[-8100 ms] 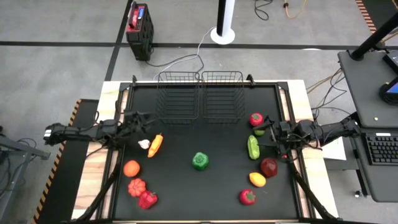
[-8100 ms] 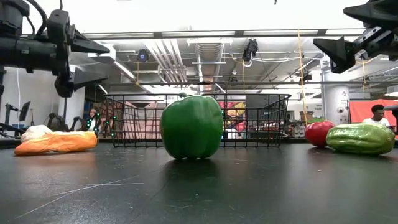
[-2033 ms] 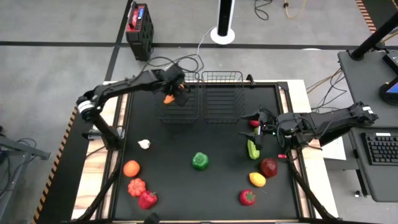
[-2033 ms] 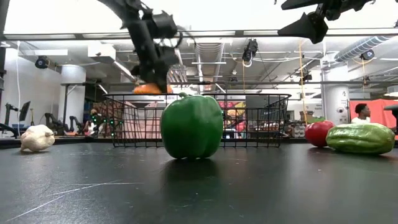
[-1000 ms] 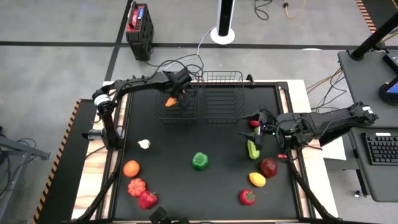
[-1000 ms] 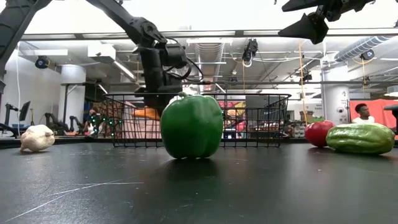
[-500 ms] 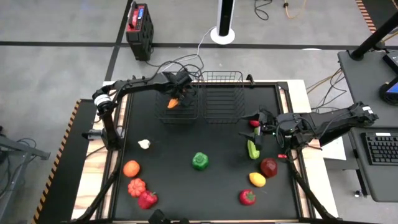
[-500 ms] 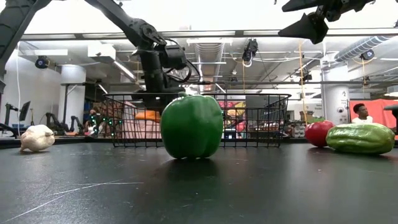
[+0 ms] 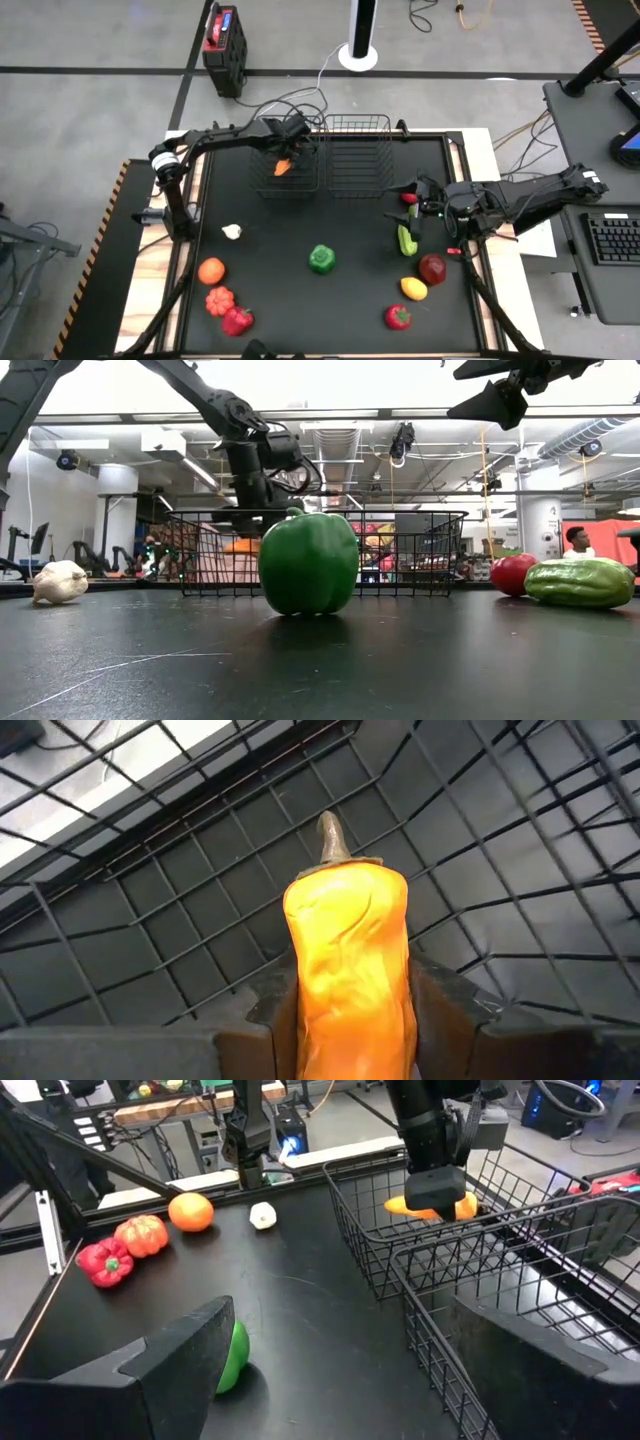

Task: Sort produce into baskets
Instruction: Put the yellow chili pepper into the left wire basket

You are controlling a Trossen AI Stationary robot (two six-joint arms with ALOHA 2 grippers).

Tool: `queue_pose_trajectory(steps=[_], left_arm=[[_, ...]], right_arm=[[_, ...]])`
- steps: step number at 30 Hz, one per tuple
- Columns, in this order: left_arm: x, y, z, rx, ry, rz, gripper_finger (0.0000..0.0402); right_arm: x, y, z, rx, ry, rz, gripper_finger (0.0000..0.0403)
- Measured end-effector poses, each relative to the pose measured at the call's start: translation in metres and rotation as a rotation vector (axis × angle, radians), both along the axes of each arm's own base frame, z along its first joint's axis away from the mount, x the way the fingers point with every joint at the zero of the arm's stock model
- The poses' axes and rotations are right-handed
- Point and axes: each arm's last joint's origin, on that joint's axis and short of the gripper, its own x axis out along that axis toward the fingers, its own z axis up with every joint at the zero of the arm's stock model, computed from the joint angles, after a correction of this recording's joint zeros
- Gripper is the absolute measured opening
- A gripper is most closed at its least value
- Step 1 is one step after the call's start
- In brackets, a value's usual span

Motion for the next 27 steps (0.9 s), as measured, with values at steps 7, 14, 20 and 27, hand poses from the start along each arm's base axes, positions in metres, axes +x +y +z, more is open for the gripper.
queue_pose_trajectory(steps=[7,14,20,27], left_arm=[[0.002,0.0,-0.004,-0.001,0.015,-0.019,0.0121],[0.008,-0.004,-0.022,-0.021,0.082,-0.09,0.0121],[0.009,-0.003,-0.024,-0.02,0.094,-0.11,0.0121],[0.009,-0.003,-0.024,-0.016,0.091,-0.109,0.0137]], right_arm=[[0.0,0.0,0.0,-0.003,0.0,0.001,0.0359],[0.0,0.0,0.0,-0.004,0.001,0.001,0.0359],[0.0,0.0,0.0,-0.005,0.002,0.002,0.0359],[0.0,0.0,0.0,-0.006,0.002,0.002,0.0359]])
